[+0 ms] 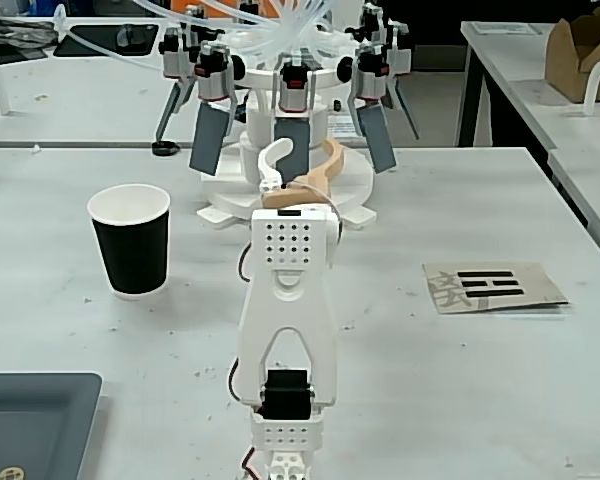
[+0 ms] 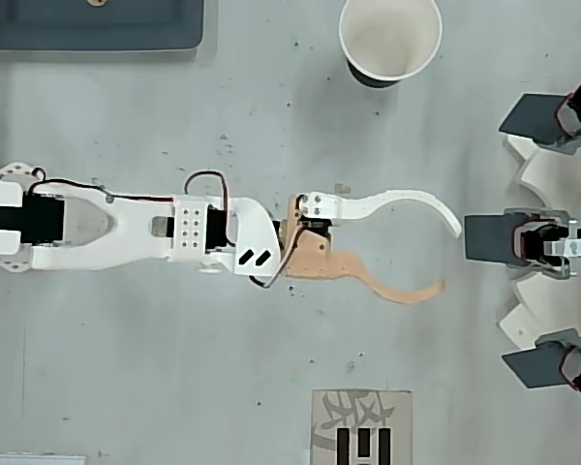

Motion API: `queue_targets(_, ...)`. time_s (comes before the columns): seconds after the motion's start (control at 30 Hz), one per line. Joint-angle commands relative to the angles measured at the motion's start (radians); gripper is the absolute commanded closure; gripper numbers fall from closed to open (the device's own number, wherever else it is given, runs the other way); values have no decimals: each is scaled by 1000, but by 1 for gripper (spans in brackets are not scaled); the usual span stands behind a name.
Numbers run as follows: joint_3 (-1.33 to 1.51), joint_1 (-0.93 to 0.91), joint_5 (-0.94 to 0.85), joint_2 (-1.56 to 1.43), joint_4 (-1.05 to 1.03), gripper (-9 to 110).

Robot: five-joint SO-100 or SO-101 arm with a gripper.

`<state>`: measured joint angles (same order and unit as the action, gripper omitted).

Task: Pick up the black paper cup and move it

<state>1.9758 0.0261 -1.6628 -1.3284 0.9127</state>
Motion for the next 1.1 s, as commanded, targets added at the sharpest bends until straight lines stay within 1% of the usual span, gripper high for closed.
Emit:
queue_targets(0.0, 410, -49, 12, -295, 97, 88)
queue_targets(0.67, 449, -49, 8, -316, 98, 87)
queue_targets(1.07, 723, -49, -5, -540, 166, 86)
